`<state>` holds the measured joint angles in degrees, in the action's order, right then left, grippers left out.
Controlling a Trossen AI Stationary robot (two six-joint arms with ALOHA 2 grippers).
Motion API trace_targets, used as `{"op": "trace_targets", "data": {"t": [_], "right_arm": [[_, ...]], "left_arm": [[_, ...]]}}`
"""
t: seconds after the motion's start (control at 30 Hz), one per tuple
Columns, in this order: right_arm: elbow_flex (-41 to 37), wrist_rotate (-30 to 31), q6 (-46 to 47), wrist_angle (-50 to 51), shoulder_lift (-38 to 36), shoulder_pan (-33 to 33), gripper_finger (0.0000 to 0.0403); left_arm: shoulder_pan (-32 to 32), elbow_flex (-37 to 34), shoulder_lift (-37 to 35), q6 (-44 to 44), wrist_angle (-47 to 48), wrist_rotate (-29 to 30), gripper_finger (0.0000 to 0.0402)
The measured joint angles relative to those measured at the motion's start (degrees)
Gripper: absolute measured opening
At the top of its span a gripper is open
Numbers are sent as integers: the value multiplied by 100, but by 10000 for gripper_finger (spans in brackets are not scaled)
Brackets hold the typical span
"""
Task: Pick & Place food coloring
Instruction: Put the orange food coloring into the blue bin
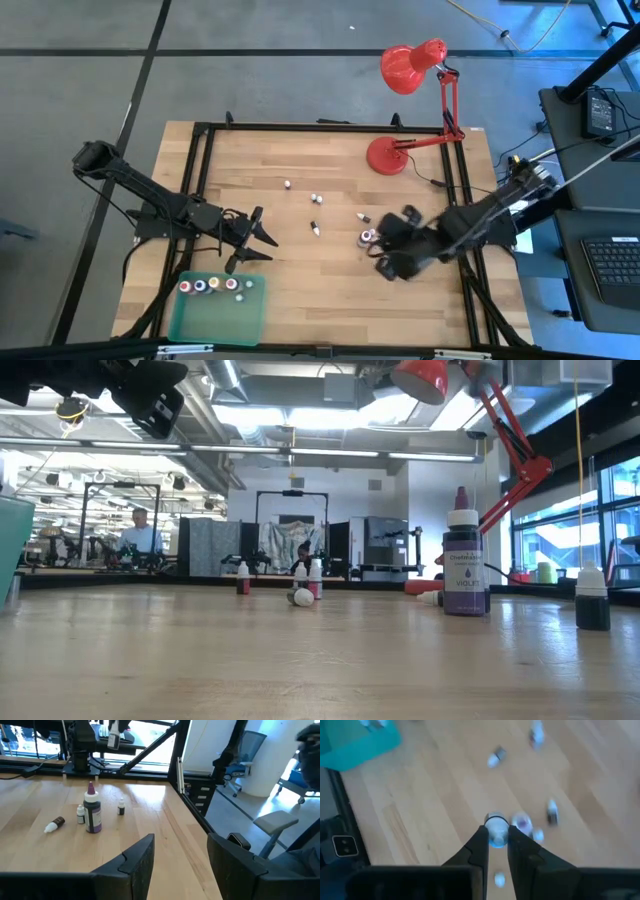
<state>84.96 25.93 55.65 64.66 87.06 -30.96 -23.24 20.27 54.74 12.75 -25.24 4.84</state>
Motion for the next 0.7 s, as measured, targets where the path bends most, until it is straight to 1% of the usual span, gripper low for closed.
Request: {"op": "trace_targets", "data": {"t": [0.07, 0.17, 0.27, 0.37, 0.53, 0.7], "right_arm": [[541, -195, -762, -93, 424, 299, 52], [1415, -757, -1741, -119, 1118, 703, 52], [2281, -1366, -2551, -123, 1824, 1049, 52], [3048, -1758, -3195, -107, 2509, 1304, 52], [3953, -2478, -3879, -105, 3509, 1563, 62], [4342, -3040, -4136, -103, 4271, 1694, 59]], "left_arm": [[0, -1, 0, 0, 13, 1, 176], [0, -1, 0, 5, 25, -1, 175], [0, -2, 0, 11, 32, -9, 177], [0, -2, 0, 11, 55, -11, 178], [0, -2, 0, 13, 213, -18, 175], [0, -2, 0, 13, 303, -28, 178]]}}
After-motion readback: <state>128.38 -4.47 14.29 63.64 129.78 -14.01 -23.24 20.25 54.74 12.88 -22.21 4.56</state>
